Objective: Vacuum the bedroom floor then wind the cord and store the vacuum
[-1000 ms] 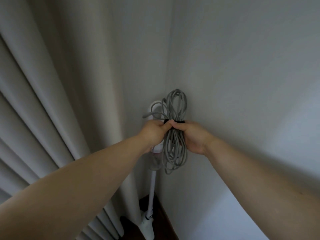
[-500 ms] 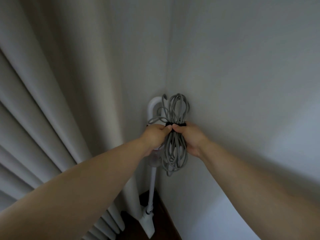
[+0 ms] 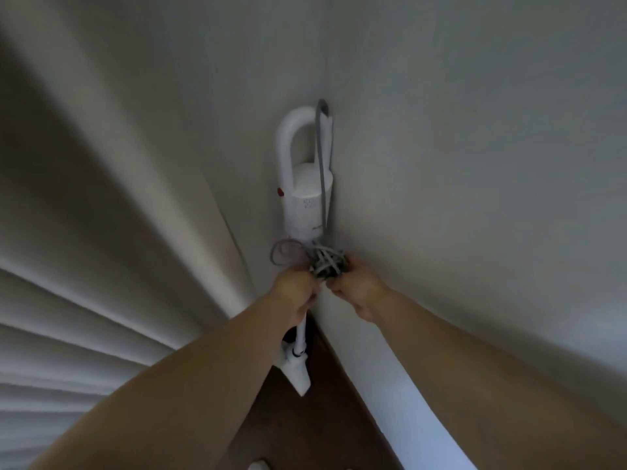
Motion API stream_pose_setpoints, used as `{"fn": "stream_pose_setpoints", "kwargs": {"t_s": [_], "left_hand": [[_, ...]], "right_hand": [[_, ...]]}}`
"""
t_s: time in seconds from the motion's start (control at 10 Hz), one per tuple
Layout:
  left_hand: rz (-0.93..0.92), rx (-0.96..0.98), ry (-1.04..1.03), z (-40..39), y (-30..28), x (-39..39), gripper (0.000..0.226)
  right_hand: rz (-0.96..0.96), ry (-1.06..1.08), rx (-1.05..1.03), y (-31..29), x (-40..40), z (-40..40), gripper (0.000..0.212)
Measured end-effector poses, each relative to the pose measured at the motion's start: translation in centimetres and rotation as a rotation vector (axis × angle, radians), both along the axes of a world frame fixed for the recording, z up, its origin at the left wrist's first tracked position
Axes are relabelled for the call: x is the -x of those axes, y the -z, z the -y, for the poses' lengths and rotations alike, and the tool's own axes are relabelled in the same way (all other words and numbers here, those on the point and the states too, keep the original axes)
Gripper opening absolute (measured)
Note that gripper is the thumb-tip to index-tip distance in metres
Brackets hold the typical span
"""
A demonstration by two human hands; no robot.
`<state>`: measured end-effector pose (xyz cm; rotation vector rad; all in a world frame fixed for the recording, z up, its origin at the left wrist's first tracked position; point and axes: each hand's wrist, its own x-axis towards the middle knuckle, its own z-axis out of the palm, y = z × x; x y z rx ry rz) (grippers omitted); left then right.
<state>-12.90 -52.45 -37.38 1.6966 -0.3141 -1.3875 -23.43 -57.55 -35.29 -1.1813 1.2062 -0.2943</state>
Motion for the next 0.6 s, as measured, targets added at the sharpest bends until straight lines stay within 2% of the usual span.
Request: {"fn": "stream_pose_setpoints", "kwargs": {"t_s": [0.1,0.2,0.3,0.4,0.5,0.6], "left_hand": [[-0.081,-0.035,-0.074,1.3,1.8,-0.5,0.043],[-0.085,-0.178,0.005,0.8,2.2,-0.3,0.033],[-0.032,-0.316,0.043,-0.8,2.6,-0.5,0.025],[0.035,-0.325,0.016,-2.7,1.7,-0.8,0.028],[0.042,-0.375,0.022,-4.7,0.2,-0.7,0.019],[0.107,-0.345,-0.003,-6.2,-0.9,-0.5,0.015]], "right_hand": [[-0.039,0.047,0.039,2.6,-0.4,1.5,0.052],[-0.137,0.084,0.072,3.3,-0.2,2.0,0.058],[-0.186,-0.014,0.033,2.3,0.5,1.4,0.046],[-0.238,-0.161,-0.124,0.8,0.7,0.0,0.043],[-0.281,-0.254,-0.184,-0.3,0.3,-1.6,0.034],[-0.272,-0.185,-0.165,-0.6,0.2,-2.5,0.035]]}}
